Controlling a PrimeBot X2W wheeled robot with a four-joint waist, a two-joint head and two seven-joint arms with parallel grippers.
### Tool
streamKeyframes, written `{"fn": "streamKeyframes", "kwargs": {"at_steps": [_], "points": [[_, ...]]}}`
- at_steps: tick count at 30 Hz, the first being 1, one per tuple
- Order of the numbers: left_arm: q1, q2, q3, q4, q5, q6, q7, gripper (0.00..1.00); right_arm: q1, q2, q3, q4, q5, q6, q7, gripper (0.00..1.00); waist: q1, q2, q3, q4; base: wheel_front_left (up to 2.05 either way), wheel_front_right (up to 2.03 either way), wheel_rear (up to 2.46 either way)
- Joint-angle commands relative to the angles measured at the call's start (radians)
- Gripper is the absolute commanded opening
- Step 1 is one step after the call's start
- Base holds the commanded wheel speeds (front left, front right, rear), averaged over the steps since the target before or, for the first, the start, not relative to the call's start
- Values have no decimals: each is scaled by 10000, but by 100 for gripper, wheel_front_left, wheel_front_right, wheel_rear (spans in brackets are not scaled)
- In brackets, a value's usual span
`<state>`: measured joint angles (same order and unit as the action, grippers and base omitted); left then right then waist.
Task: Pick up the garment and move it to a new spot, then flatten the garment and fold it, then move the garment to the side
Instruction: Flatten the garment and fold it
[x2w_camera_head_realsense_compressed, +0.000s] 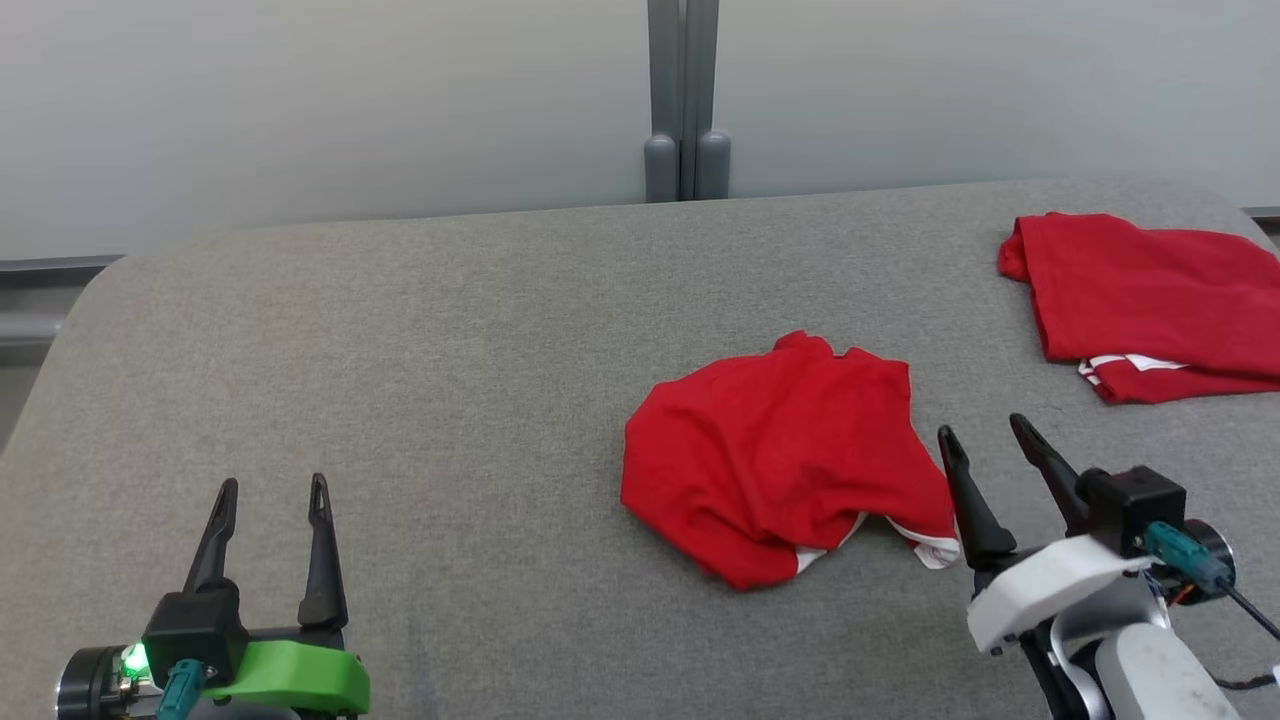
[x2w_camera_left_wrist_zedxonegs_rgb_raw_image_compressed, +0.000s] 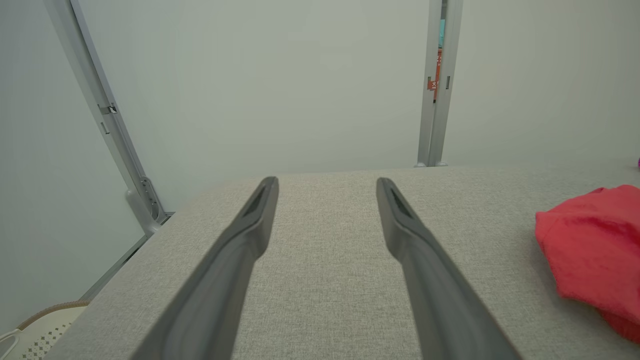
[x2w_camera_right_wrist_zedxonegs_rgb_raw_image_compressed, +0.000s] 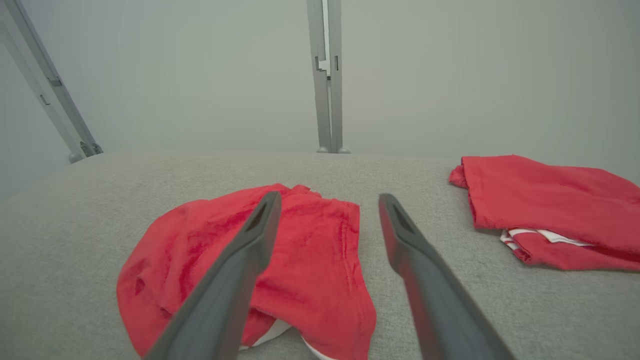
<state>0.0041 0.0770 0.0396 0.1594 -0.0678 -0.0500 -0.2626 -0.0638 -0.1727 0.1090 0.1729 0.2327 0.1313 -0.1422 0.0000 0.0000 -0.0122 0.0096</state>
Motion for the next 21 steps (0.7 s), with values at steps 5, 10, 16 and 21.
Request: {"fn": "streamKeyframes", "kwargs": {"at_steps": [5,10,16,21], "points": [[-317,-82,-163,-1,93,-27,-25,100,-1125,-320,444,1484,172,-11,-22,100,0,0,323,332,0,0,0],[-495,-137,-295,-18,86,60,-25,100,-1745,-495,680,3161,374,-11,-345,100,0,0,707,611,0,0,0],[-691,-169,-455,-44,157,139,-25,100,-2340,-490,1027,5178,640,-11,-719,100,0,0,1118,834,0,0,0],[-808,-189,-532,-23,170,168,-25,100,-2626,-321,1379,6622,911,-11,-967,100,0,0,1262,931,0,0,0]]}}
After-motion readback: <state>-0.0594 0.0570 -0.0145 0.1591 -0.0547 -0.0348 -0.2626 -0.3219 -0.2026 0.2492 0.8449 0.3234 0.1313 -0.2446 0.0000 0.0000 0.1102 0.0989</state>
